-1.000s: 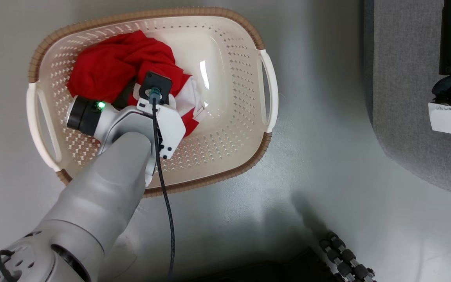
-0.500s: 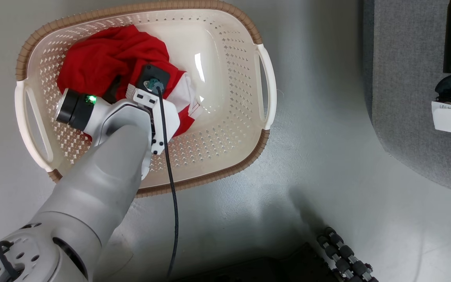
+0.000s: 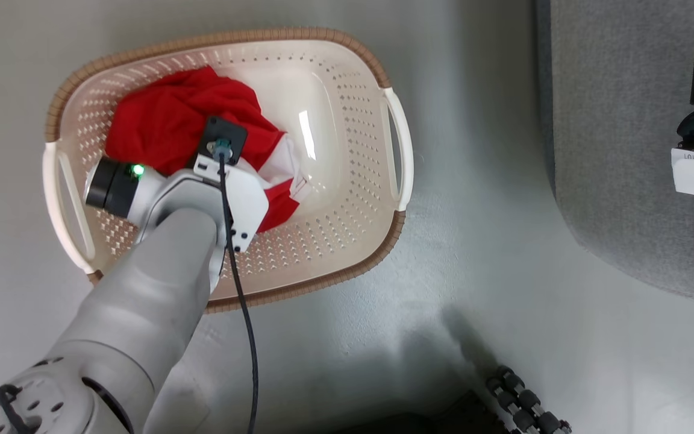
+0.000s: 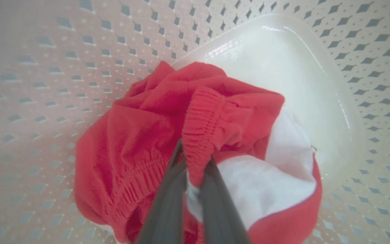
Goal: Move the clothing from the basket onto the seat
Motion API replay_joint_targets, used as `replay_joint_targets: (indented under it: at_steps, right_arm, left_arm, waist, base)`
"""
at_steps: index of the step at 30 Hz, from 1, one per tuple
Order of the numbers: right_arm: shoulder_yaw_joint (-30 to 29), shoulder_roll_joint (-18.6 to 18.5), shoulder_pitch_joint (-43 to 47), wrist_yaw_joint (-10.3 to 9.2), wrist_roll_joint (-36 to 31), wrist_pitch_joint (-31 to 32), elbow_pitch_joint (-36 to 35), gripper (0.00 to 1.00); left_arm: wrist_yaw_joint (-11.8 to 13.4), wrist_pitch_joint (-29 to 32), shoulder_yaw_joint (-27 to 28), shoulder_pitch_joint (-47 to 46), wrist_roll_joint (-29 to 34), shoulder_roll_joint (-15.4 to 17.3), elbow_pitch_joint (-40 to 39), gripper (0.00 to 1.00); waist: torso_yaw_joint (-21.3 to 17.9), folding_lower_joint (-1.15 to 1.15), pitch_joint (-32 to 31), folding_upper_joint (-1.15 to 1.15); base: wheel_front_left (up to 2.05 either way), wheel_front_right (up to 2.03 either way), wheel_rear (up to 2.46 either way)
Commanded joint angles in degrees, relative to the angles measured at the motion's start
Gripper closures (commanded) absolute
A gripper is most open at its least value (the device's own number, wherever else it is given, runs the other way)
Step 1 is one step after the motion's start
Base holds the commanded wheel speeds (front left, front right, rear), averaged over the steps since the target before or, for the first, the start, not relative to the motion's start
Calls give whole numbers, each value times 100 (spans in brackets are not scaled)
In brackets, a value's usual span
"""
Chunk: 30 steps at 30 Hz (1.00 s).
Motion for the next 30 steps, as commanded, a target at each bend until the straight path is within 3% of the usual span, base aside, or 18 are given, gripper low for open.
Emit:
replay_joint_targets:
  at_steps: [1,10,20,30]
  right_arm:
    - [27,-76,251,7,5,-34,-80,0]
    - [107,-105,444,7,-22,-34,128,0]
    - [248,-169,646,7,-128,-34,354,0]
    - [314,-140,996,7,-276,-34,667,0]
  left_arm:
    - [-55,-116,83,235,-90,20,13,100]
    - [-365,-671,106,589,-316,20,107,100]
    - [-416,-1030,129,1079,-528,20,-203,100]
    - [-13,-1063,577,1681,-279,20,-1342,100]
  waist:
    - [33,0,-185,0]
    - [145,0,-836,0]
    - [334,0,-1600,0]
    - [600,0,-2495,0]
  base:
    - [0,0,0]
    - [0,0,0]
    - [0,0,0]
    - [0,0,0]
